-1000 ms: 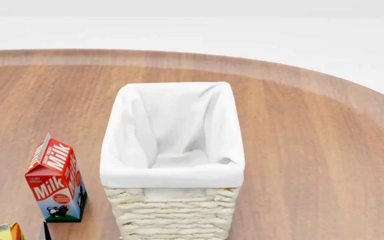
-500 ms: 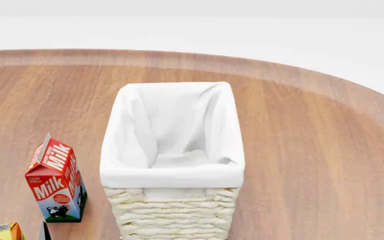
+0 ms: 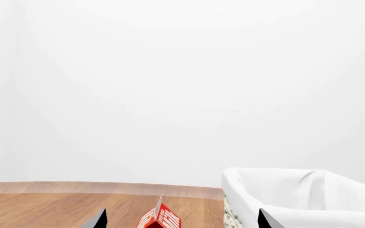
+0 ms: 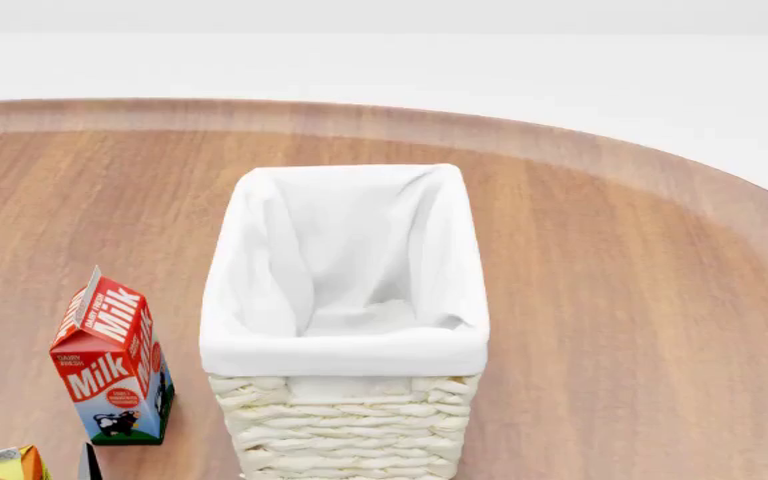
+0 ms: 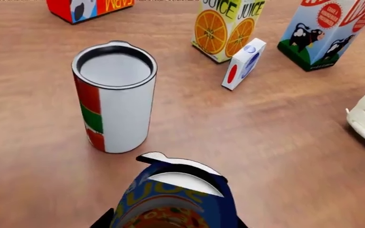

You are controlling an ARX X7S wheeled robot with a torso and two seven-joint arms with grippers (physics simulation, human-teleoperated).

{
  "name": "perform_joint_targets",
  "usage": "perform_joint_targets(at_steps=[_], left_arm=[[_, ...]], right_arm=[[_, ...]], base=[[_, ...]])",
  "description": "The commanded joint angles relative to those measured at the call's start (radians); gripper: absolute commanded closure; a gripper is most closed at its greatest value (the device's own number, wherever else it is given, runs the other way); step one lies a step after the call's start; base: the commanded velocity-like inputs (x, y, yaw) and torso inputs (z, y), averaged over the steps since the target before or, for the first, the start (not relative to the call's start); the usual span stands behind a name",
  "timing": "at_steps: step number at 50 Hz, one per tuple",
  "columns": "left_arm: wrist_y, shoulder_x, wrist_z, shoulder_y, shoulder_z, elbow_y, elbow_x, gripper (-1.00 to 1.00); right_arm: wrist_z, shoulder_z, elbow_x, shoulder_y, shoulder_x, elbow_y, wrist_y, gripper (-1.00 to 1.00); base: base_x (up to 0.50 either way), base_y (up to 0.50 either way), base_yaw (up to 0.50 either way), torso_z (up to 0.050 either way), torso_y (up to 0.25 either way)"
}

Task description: Pick up the alphabet soup, and put it in the basket.

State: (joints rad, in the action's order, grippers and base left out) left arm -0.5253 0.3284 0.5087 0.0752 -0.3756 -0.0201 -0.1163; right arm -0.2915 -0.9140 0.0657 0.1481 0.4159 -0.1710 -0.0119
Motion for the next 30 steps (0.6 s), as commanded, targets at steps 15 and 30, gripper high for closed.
perform_joint_targets(at_steps=[15,30], left_arm=[[0.000,0.003,0.006,-0.002,-0.004,0.000,-0.001,-1.00],[0.001,0.005,0.010,-0.004,-0.007,0.002,0.000,-1.00]], right_arm=[[0.081,0.033,-0.032,-0.056,0.039,0.085,-0.027,1.00],[0.154,0.087,-0.005,-0.120,0.088,0.180,-0.163,1.00]], base=[[0.00,0.00,0.00,0.000,0.000],[0.00,0.00,0.00,0.000,0.000]])
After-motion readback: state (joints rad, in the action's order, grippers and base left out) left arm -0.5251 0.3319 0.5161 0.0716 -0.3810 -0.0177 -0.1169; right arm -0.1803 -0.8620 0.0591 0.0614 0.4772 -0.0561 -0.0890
